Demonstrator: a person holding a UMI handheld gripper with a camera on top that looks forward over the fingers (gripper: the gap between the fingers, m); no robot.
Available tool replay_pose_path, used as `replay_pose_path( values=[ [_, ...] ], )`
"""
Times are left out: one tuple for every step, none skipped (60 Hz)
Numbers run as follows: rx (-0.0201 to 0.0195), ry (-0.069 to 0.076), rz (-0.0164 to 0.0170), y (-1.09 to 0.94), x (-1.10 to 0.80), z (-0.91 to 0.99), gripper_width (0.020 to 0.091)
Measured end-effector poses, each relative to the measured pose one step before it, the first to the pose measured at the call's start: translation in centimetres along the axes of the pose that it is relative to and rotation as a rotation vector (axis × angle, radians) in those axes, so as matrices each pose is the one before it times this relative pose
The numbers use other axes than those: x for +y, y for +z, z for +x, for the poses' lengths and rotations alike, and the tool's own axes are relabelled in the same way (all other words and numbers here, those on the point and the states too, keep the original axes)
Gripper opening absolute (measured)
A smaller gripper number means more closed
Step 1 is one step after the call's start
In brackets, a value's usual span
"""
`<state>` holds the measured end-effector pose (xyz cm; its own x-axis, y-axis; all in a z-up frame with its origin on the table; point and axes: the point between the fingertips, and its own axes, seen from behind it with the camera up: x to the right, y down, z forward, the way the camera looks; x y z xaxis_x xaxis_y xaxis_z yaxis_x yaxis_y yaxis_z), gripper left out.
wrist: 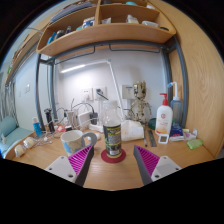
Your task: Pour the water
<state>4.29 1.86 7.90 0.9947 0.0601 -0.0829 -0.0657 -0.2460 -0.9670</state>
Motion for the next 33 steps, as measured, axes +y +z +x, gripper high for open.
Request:
replay_pose_path(
  values=[
    [0.00166, 0.0020, 0.00036, -0.552, 0.071, -0.099, 0.0809],
    [0.00109, 0.0020, 0.00063, -0.506, 0.077, -0.042, 0.0809],
    [0.00195, 0.0027, 0.00103, -0.506, 0.068, -0.032, 0.0809],
    [0.00301, 0.0029, 0.00172, -0.510, 0.042, -0.007, 0.0808],
    [0.00337, 0.0021, 0.00207, -0.499, 0.035, -0.006, 0.0809],
    [0.00230, 0.0009, 0.00221, -0.480, 0.046, 0.002, 0.0807],
    [0.00373, 0.0012, 0.00024, -0.459, -0.036, -0.112, 0.0809],
    [0.00143, -0.0008, 0.00202, -0.451, 0.054, 0.044, 0.0809],
    [0.00244, -0.0008, 0.00227, -0.422, 0.038, 0.049, 0.0808],
    [0.00221, -0.0007, 0.00239, -0.412, -0.002, 0.060, 0.0809],
    [0.00120, 0.0002, 0.00380, -0.410, -0.001, 0.011, 0.0810],
    [0.00047, 0.0003, 0.00442, -0.399, -0.003, -0.026, 0.0809],
    [-0.00041, 0.0008, 0.00563, -0.392, -0.015, -0.043, 0.0809],
    [-0.00081, 0.0007, 0.00602, -0.378, -0.031, -0.034, 0.0808],
    [0.00021, 0.0014, 0.00210, -0.420, -0.124, -0.108, 0.0809],
    [-0.00198, 0.0016, 0.00258, -0.332, 0.048, -0.008, 0.0810],
    [-0.00185, 0.0013, 0.00093, -0.278, 0.060, -0.006, 0.0809],
    [0.00002, -0.0011, 0.00009, -0.282, 0.106, 0.015, 0.0811],
    [0.00217, -0.0045, 0.00108, -0.284, 0.079, 0.090, 0.0811],
    [0.00243, -0.0039, 0.00329, -0.266, 0.042, 0.107, 0.0812],
    [0.00264, -0.0003, 0.00602, -0.246, -0.045, 0.122, 0.0813],
    [0.00358, 0.0011, 0.00797, -0.253, -0.080, 0.162, 0.0813],
    [0.00442, 0.0002, 0.00948, -0.215, -0.101, 0.177, 0.0814],
    [0.00558, -0.0012, 0.00929, -0.192, -0.108, 0.214, 0.0813],
    [0.00601, -0.0014, 0.00519, -0.157, -0.072, 0.245, 0.0812],
    [0.00809, -0.0039, 0.00504, -0.084, -0.021, 0.271, 0.0813],
    [0.00877, -0.0041, 0.00435, -0.070, 0.010, 0.284, 0.0812],
    [0.00999, -0.0037, 0.00525, -0.054, -0.030, 0.306, 0.0811],
    [0.00979, -0.0029, 0.00532, -0.008, -0.018, 0.279, 0.0812],
    [0.00779, -0.0017, 0.00357, 0.003, 0.020, 0.224, 0.0813],
    [0.00419, -0.0001, 0.00200, 0.006, 0.012, 0.130, 0.0812],
    [0.00161, 0.0013, -0.00027, 0.018, 0.043, 0.083, 0.0811],
    [-0.00127, 0.0011, -0.00314, 0.012, -0.034, 0.119, 0.0811]
  ],
)
